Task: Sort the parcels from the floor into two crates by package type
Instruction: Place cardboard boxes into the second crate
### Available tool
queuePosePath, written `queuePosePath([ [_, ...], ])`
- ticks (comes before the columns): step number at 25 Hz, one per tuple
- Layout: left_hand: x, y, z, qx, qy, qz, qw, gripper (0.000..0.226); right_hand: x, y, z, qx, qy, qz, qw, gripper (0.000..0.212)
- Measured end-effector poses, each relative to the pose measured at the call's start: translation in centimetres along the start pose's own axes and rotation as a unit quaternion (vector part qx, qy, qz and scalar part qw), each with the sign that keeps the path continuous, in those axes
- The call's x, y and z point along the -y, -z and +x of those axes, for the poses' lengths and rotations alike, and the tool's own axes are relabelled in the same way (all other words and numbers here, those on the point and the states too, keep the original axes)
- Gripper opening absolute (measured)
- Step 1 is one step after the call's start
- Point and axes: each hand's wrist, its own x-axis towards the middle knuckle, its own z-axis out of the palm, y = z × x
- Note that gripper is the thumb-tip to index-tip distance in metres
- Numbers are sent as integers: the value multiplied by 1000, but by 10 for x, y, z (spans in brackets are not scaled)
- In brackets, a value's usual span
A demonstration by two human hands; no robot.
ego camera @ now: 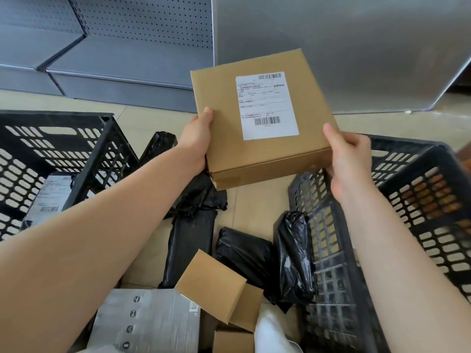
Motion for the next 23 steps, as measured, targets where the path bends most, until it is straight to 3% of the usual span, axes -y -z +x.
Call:
queuePosePath([
  [5, -9, -76, -38, 64, -43, 61, 995, 46, 18, 65, 3, -21, 10, 34, 999, 45],
  [8, 1, -117, -60, 104, -29, 70, 992, 46, 18, 111, 3, -61, 0, 44, 997, 58],
  [12, 31, -148, -84, 172, 2, 79, 982, 55, 19, 161, 5, -108, -11, 59, 992, 31],
  [16, 61, -160, -116, 262, -10, 133, 956, 69, 9, 200, 3, -169, -23, 71, 983, 28],
  [18, 73, -164, -125, 312, -8, 166, 935, 66, -1, 216, 2, -204, -14, 79, 976, 41],
  [21, 84, -166, -132, 336, -6, 232, 913, 66, -17, 245, 8, -231, 12, 67, 970, 82],
  [23, 96, -165, -127, 322, -17, 282, 904, 75, -26, 256, 9, -236, 15, 42, 971, 83],
])
